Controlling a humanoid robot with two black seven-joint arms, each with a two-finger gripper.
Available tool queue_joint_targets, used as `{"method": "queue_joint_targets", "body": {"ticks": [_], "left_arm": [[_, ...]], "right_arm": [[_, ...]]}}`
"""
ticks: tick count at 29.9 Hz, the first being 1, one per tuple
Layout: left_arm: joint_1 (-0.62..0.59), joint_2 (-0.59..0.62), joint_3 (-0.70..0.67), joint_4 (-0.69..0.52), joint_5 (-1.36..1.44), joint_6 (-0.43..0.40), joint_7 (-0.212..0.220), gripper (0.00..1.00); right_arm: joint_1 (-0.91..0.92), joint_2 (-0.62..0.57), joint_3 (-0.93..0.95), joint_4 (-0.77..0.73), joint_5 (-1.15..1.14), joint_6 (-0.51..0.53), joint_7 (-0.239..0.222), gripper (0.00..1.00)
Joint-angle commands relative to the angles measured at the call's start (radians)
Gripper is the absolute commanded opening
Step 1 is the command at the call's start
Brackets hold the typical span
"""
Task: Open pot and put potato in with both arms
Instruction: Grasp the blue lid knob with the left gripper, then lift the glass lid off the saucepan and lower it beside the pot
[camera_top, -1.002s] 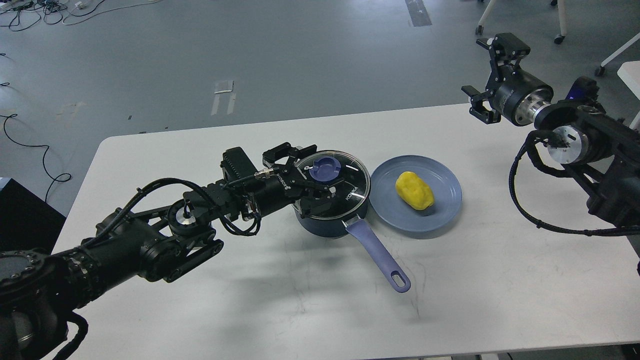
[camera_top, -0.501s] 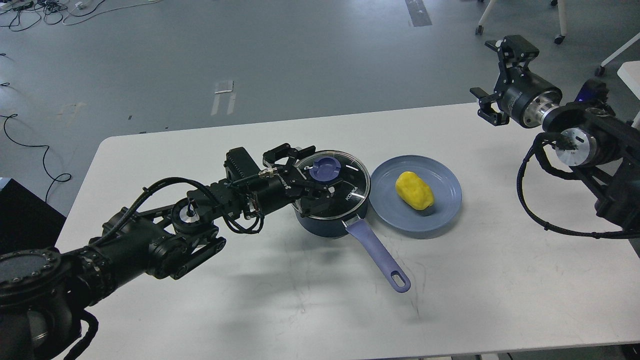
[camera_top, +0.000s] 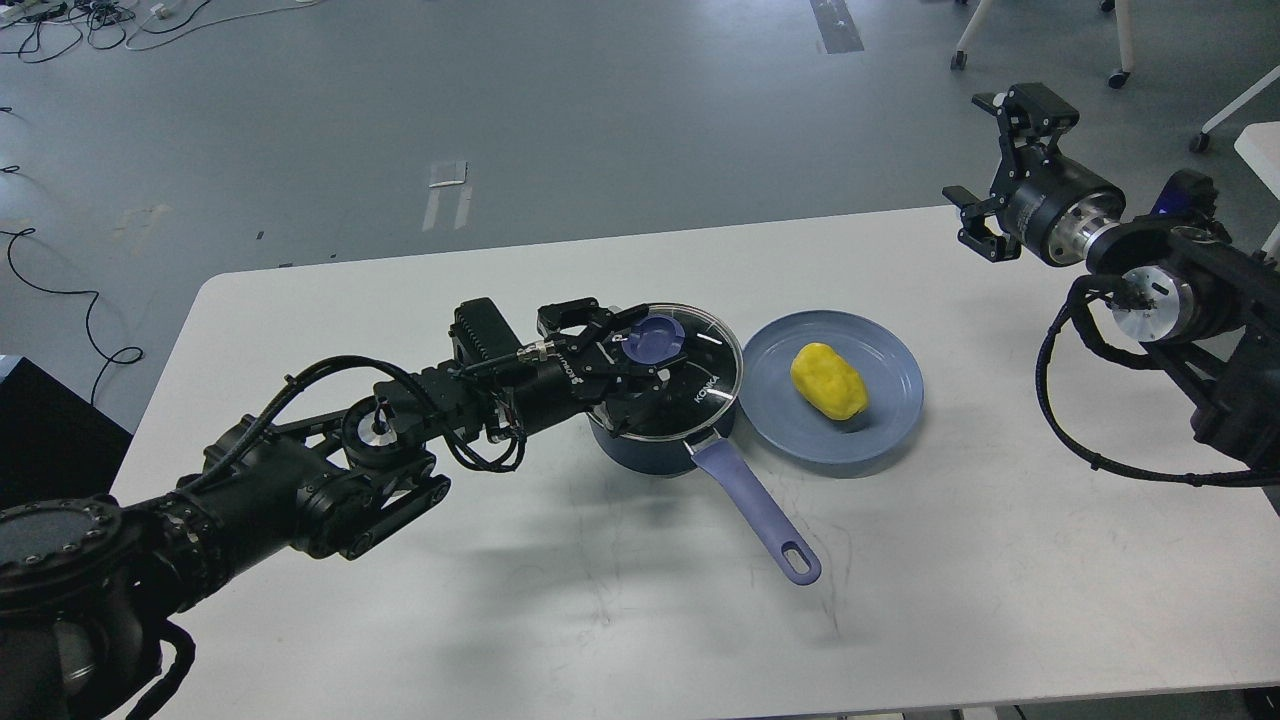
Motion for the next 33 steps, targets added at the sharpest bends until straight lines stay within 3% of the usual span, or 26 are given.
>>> {"method": "queue_joint_targets", "body": {"ticks": [1, 15, 20, 24, 33], "left_arm": [[0.002, 0.000, 0.000, 0.000, 0.000, -0.001, 0.000, 0.66], [-0.034, 0.024, -0.002, -0.018, -0.058, -0.001, 0.000, 0.66], [-0.055, 0.082, -0.003, -0.086, -0.072, -0.002, 0.000, 0.66], [-0.077, 0.104, -0.002, -0.087, -0.072, -0.002, 0.000, 0.66], [-0.066, 0.271, -0.002, -0.089, -0.067, 0.022, 0.000, 0.66]], "right_arm": [[-0.002, 0.000, -0.001, -0.002, 0.000, 0.000, 0.000, 1.00], [-0.006, 0.000, -0.002, 0.000, 0.000, 0.002, 0.002, 1.00], [-0.005, 0.000, -0.002, 0.001, 0.000, 0.003, 0.002, 1.00], [-0.005, 0.000, -0.002, 0.003, 0.000, 0.003, 0.002, 1.00], [-0.005, -0.001, -0.002, 0.001, -0.002, 0.006, 0.002, 1.00]]}}
